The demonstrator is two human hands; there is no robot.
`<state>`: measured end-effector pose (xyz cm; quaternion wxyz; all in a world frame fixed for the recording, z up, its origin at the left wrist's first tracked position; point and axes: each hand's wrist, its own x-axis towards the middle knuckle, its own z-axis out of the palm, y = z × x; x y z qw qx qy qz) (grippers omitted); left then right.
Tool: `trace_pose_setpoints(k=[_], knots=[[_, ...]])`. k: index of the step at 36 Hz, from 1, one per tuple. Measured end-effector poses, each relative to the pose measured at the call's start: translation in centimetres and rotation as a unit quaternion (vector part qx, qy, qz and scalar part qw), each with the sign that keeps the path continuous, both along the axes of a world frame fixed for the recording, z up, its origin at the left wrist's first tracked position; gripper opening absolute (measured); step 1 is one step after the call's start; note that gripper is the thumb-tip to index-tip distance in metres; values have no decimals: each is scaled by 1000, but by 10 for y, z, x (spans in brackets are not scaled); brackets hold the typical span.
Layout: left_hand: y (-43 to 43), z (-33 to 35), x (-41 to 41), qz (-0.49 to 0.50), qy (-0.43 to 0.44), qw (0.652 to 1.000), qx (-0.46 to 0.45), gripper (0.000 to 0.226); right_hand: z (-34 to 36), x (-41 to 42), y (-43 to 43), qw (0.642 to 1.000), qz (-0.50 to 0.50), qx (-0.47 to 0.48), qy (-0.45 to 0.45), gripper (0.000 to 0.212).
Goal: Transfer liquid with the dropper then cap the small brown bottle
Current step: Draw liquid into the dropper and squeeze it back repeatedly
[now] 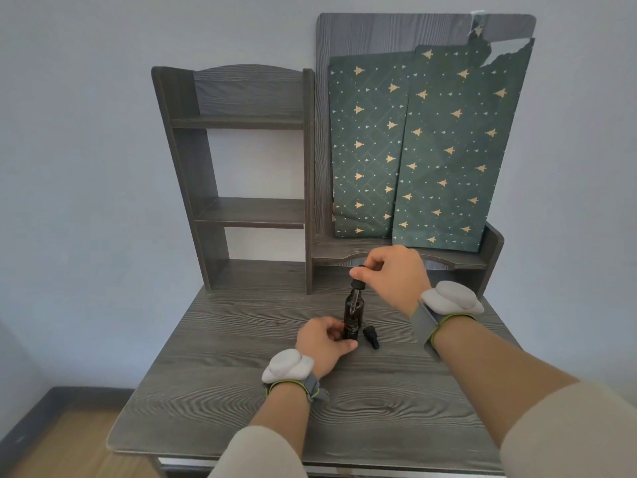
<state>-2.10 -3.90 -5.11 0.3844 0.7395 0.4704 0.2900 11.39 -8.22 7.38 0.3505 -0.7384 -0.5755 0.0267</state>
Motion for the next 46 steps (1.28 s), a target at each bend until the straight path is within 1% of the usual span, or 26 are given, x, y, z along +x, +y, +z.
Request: trace_pose_setpoints(k=[27, 36, 46], knots=[[1, 0, 0, -4, 4, 1000, -4, 30, 5, -2, 1, 1000, 9, 6, -28, 27], [2, -1, -1, -2, 4, 1000, 0, 29, 2, -1, 1, 1000, 11, -3, -1, 30], [3, -2, 0, 0, 0, 1000, -3, 29, 0, 0, 1, 999, 19, -5, -30, 25]])
